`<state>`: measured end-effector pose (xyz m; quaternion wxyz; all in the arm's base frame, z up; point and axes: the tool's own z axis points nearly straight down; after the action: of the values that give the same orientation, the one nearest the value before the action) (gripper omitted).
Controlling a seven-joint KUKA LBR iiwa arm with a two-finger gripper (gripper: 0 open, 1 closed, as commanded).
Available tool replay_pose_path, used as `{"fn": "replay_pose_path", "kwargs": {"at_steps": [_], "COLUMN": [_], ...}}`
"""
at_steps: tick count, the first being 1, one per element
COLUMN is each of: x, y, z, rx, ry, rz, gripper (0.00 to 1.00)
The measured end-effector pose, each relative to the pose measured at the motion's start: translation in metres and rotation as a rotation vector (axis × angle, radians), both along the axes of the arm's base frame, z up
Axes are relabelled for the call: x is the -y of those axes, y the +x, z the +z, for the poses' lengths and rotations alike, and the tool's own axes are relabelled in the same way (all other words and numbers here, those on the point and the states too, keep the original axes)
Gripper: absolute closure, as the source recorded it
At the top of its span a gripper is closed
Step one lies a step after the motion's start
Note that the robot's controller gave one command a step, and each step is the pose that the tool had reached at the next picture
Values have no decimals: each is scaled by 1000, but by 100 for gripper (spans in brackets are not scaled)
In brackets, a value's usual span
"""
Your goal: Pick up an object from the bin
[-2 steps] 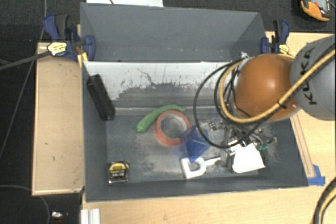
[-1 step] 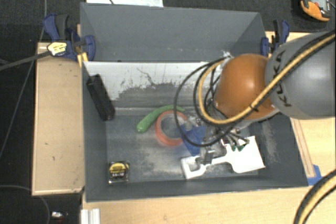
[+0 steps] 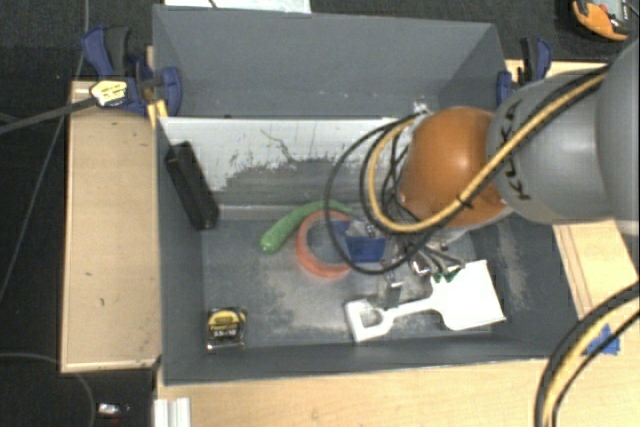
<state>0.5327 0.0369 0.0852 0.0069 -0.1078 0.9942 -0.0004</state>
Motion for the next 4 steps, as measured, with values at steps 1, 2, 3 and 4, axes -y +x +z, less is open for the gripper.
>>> {"fn": "replay_pose_path", "kwargs": {"at_steps": [1, 2, 3, 4], "x": [-16, 0, -4, -10], "y": [-13, -3, 24, 28], "z": [25, 5, 7, 25], "rx": [2, -1, 8, 7], "ry": [4, 2, 0, 5], "rz": [1, -19, 280, -131], "gripper": [0, 0, 0, 0]}}
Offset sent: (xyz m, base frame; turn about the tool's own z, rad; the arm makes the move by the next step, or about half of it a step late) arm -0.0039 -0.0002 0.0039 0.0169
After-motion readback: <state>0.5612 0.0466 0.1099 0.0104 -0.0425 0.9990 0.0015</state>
